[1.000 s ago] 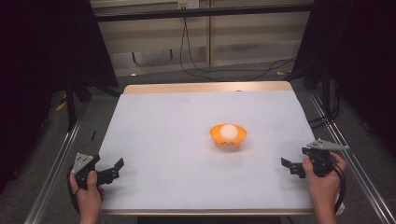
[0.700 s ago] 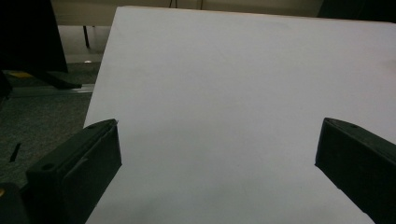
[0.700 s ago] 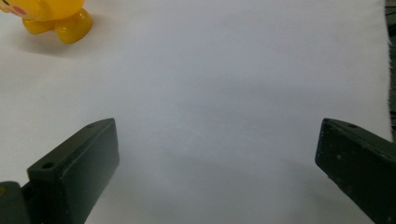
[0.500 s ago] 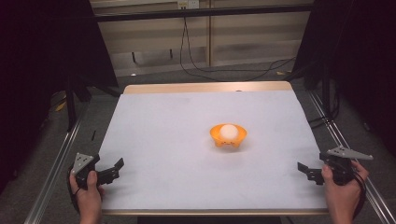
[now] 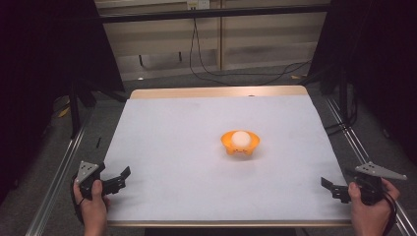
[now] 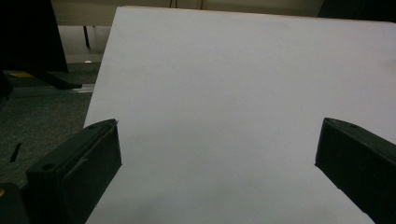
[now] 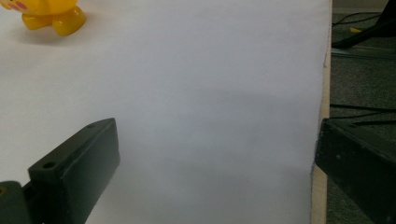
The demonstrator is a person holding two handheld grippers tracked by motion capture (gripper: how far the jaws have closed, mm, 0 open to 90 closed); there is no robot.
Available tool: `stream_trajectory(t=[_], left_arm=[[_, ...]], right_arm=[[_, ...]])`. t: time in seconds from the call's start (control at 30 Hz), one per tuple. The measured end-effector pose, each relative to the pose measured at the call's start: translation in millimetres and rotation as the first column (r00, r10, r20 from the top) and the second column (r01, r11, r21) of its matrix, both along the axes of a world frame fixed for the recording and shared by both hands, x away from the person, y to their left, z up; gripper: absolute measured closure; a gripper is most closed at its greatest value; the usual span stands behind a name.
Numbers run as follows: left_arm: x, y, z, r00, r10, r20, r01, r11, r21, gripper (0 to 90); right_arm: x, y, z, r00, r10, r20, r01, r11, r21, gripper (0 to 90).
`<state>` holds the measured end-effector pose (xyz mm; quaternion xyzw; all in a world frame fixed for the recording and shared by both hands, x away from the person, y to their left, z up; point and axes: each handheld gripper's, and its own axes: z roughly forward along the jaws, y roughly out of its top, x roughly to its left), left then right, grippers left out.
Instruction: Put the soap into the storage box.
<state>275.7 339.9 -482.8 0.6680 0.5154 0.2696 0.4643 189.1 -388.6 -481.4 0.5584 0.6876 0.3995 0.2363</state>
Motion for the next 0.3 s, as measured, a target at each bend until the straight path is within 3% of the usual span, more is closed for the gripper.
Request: stream_trajectory(t=[0.3], left_arm=[[0.7, -0.7, -0.2, 1.0000, 0.001, -0.008, -0.001, 1.0000, -0.009, 0.1]], right_arm=[[-3.6, 2.6, 2.1, 0.9998, -0.020, 0.007, 0.020, 1.000, 0.004, 0.0]])
